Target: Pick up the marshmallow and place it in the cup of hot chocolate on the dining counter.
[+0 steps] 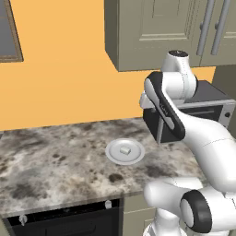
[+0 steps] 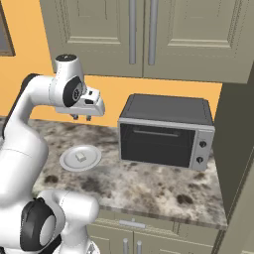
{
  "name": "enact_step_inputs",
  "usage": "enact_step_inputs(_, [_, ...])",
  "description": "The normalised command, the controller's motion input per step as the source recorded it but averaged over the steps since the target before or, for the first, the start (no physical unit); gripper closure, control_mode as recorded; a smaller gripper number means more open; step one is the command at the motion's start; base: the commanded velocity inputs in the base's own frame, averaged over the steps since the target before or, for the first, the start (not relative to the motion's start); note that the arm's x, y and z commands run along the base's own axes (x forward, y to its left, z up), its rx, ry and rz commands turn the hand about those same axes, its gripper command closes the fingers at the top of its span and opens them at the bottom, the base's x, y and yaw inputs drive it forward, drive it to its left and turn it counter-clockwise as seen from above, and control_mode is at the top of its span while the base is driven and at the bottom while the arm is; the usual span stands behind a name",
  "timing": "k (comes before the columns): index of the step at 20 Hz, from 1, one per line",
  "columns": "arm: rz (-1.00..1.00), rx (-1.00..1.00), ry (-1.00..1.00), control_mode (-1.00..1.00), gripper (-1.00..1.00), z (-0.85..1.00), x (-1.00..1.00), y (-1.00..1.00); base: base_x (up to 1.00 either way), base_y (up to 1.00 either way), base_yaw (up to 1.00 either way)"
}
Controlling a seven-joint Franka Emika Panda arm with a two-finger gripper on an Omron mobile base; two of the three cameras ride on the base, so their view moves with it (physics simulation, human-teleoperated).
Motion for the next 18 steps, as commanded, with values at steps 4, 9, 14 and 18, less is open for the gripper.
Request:
enact_step_inputs(4, [0.06,0.0,0.0,-1.0,-1.0,0.0,-0.46,0.06,0.0,0.0,0.0])
enact_step_inputs(9, [0.13,0.0,-0.05,-1.0,-1.0,-0.11,-0.7,0.07,0.0,0.0,0.0])
enact_step_inputs(14, [0.22,0.04,-0.45,-1.0,-1.0,-0.45,-0.29,0.17,0.0,0.0,0.0])
enact_step_inputs(18, [0.31,0.0,-0.49,-1.0,-1.0,-0.47,-0.07,0.31,0.0,0.0,0.0])
